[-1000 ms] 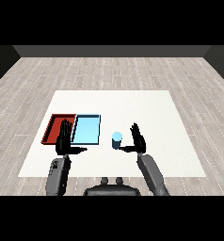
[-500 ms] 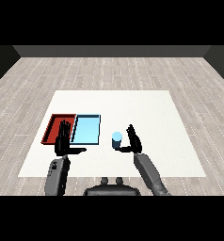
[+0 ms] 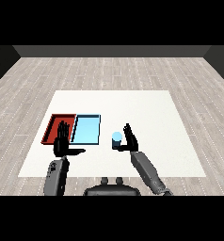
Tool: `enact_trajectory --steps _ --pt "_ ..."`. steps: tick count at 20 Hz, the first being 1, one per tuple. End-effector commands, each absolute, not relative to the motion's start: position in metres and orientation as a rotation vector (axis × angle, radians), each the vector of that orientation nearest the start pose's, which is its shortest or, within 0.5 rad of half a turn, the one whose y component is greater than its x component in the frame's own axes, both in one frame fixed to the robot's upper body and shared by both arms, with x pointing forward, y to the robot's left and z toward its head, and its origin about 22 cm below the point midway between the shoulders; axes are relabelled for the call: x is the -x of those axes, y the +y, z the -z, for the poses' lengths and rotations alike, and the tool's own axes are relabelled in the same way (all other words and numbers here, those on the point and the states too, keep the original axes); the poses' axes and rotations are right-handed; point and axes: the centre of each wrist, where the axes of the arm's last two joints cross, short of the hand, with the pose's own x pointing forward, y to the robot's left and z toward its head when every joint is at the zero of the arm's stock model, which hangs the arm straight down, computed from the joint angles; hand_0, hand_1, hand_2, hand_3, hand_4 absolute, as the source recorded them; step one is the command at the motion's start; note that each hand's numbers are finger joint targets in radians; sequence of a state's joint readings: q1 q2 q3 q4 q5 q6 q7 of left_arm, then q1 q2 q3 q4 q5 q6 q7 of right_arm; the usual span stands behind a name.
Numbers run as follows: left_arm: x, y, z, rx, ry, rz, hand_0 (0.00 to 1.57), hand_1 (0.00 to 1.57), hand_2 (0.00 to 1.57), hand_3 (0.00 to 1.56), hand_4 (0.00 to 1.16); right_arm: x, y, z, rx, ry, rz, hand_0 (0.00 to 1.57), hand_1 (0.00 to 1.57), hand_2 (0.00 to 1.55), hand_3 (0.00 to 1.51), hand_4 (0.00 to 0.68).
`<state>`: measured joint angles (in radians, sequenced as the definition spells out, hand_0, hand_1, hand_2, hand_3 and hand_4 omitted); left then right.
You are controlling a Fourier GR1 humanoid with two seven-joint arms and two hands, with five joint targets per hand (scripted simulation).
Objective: Pick the blue can and put it in the blue box
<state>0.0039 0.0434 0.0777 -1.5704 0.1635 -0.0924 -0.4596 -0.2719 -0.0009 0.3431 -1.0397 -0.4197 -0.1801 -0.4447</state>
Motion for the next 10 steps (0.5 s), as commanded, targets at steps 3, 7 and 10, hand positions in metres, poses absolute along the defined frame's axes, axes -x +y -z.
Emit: enact_trajectory --steps 3,7,10 --pt "-0.253 0.257 -0.008 0.063 -2.046 -0.1 0.0 0.0 0.0 0.0 0.0 -0.293 -0.124 0.062 -0.325 -1.614 0.086 0.0 0.0 0.0 0.0 0.0" --pt "-0.25 0.26 -0.021 0.083 -2.037 -0.118 0.0 0.0 0.0 0.0 0.0 -0.301 -0.114 0.064 -0.304 -1.601 0.068 0.0 0.0 0.0 0.0 0.0" --pt "-0.24 0.246 -0.002 0.075 -2.029 -0.118 0.0 0.0 0.0 0.0 0.0 -0.271 -0.112 0.082 -0.322 -1.604 0.104 0.0 0.0 0.0 0.0 0.0"
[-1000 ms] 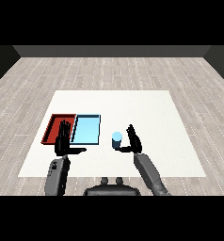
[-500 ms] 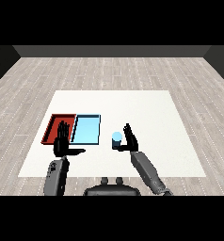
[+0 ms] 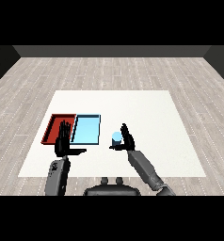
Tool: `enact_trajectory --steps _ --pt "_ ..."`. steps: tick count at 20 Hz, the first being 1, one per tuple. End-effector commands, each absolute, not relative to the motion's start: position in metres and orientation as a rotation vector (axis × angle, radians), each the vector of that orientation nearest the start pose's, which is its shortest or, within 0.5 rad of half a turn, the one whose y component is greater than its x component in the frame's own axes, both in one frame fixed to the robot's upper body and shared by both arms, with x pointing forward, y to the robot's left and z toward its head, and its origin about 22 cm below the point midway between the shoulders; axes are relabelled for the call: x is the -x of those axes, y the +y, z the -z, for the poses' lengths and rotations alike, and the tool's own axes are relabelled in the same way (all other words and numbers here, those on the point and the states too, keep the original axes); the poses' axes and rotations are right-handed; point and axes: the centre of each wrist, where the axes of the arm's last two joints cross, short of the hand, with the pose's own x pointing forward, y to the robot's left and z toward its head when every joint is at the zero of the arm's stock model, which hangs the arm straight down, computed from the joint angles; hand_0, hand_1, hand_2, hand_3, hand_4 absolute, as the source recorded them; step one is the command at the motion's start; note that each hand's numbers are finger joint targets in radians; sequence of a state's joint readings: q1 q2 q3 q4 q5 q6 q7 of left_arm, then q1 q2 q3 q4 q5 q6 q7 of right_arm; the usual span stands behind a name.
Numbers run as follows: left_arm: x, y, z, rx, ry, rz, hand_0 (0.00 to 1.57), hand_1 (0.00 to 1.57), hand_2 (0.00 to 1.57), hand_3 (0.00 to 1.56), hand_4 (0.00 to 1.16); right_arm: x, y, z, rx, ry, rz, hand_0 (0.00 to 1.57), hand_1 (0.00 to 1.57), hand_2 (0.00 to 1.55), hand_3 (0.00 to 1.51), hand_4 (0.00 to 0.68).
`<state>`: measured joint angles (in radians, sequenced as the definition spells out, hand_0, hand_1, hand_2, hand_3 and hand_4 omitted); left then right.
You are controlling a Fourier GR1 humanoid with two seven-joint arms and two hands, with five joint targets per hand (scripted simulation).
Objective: Pick the blue can and put it in the blue box
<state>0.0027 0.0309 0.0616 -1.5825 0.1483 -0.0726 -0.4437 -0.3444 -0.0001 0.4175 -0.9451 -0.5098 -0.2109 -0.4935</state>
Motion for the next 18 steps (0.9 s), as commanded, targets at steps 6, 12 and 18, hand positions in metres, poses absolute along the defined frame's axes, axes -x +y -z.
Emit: enact_trajectory --steps 6,12,18 --pt "-0.251 0.259 -0.039 0.094 -2.038 -0.105 0.0 0.0 0.0 0.0 0.0 -0.299 -0.117 0.076 -0.311 -1.606 0.056 0.0 0.0 0.0 0.0 0.0" --pt "-0.233 0.249 -0.005 0.092 -2.031 -0.121 0.0 0.0 0.0 0.0 0.0 -0.293 -0.09 0.065 -0.36 -1.569 0.064 0.0 0.0 0.0 0.0 0.0" --pt "-0.245 0.254 0.003 0.08 -2.049 -0.13 0.0 0.0 0.0 0.0 0.0 -0.293 -0.096 0.074 -0.229 -1.614 0.039 1.06 1.06 1.22 1.13 0.177"
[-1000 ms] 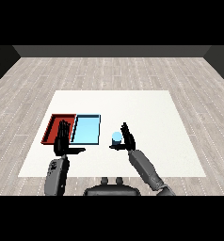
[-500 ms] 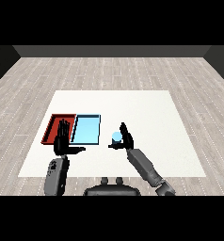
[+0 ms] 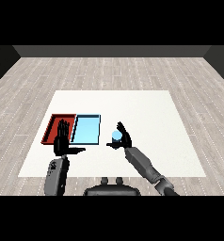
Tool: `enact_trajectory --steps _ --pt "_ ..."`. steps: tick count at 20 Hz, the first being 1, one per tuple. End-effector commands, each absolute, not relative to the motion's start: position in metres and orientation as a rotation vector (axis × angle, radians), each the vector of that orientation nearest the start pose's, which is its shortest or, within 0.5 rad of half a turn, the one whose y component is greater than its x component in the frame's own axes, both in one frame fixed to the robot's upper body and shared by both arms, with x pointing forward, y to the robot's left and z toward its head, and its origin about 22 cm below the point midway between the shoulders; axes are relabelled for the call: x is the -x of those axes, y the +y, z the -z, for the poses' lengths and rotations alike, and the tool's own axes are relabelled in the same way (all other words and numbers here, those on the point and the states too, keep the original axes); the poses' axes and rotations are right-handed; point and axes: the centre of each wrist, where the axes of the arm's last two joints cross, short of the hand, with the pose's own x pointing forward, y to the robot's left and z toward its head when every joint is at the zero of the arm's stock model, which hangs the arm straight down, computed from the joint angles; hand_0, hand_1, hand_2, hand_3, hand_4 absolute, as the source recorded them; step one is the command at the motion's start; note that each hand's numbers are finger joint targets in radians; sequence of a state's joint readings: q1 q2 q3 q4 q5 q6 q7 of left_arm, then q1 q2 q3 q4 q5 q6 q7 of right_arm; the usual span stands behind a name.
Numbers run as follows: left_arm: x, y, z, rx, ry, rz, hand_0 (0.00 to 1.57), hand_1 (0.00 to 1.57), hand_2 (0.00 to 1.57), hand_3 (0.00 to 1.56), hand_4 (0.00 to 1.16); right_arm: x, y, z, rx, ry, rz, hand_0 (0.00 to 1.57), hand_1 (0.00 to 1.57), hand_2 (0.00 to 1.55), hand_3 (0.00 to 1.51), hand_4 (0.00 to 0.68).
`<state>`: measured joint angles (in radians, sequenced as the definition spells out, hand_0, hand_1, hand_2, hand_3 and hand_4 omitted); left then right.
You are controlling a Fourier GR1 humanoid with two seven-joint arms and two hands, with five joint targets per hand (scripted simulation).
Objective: Pick the blue can and put it in the blue box
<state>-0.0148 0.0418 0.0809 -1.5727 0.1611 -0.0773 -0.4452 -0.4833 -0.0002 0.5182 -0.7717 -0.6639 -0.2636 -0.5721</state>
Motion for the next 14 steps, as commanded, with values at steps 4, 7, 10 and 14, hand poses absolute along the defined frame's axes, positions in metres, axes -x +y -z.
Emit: enact_trajectory --steps 4,7,10,14 --pt "-0.245 0.272 -0.003 0.07 -2.053 -0.143 0.0 0.0 0.0 0.0 0.0 -0.314 -0.092 0.067 -0.161 -1.524 -0.021 1.56 1.56 1.48 1.44 0.659" --pt "-0.213 0.256 0.003 0.107 -2.035 -0.124 0.0 0.0 0.0 0.0 0.0 -0.302 -0.088 0.075 -0.141 -1.55 -0.005 1.57 1.57 1.5 1.46 0.677" --pt "-0.241 0.252 -0.001 0.121 -2.029 -0.121 0.0 0.0 0.0 0.0 0.0 -0.295 -0.084 0.063 -0.123 -1.55 -0.027 1.55 1.55 1.49 1.44 0.68" --pt "-0.247 0.241 -0.008 0.131 -2.005 -0.096 0.0 0.0 0.0 0.0 0.0 -0.306 -0.104 0.053 -0.131 -1.621 -0.026 1.52 1.52 1.47 1.42 0.659"
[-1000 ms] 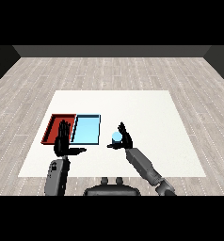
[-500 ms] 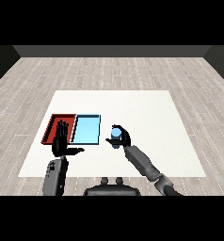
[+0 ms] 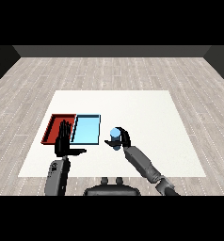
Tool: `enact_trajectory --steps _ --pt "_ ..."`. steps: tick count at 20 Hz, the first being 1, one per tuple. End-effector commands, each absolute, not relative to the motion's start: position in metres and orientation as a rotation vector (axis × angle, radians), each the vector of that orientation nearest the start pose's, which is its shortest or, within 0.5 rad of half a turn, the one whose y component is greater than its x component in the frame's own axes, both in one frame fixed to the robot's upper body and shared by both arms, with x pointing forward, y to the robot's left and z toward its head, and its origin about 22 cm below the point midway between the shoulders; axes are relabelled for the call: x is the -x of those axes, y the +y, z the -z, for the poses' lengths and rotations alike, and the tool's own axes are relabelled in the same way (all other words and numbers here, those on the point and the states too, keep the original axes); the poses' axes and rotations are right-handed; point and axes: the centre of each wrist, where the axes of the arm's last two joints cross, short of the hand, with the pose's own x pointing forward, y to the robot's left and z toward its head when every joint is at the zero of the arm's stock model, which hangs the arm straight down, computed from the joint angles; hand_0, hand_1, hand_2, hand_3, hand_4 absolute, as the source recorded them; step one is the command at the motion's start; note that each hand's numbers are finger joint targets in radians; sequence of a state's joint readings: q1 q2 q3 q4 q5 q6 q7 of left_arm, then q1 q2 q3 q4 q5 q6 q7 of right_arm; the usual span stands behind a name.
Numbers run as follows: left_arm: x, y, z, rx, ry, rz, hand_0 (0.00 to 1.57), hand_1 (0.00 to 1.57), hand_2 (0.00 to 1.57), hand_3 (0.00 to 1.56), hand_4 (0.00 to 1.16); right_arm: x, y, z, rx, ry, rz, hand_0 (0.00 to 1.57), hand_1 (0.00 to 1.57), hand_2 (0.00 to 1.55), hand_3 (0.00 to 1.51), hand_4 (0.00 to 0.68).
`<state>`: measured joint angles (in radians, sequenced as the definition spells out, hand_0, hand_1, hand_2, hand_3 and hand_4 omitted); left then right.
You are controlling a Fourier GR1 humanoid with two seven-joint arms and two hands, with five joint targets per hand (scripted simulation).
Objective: Pick the blue can and put it in the blue box
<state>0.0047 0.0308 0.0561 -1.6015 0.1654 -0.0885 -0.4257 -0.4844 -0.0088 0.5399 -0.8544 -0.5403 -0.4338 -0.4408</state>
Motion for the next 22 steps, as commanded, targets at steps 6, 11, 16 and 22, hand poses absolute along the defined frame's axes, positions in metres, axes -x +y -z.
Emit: enact_trajectory --steps 6,11,16,22 --pt "-0.245 0.243 0.011 0.11 -1.98 0.007 0.0 0.0 0.0 0.0 0.0 -0.295 -0.084 0.03 -0.146 -1.71 -0.056 1.47 1.47 1.45 1.41 0.649" --pt "-0.248 0.213 0.005 0.141 -1.935 -0.014 0.0 0.0 0.0 0.0 0.0 -0.311 -0.074 -0.002 -0.177 -1.782 -0.083 1.49 1.49 1.45 1.4 0.648" --pt "-0.259 0.195 0.01 0.244 -1.884 0.008 0.0 0.0 0.0 0.0 0.0 -0.319 -0.092 -0.015 -0.215 -1.873 -0.117 1.43 1.43 1.44 1.42 0.666" --pt "-0.26 0.175 0.002 0.24 -1.875 0.031 0.0 0.0 0.0 0.0 0.0 -0.332 -0.12 -0.027 -0.229 -1.882 -0.12 1.43 1.43 1.44 1.42 0.666"
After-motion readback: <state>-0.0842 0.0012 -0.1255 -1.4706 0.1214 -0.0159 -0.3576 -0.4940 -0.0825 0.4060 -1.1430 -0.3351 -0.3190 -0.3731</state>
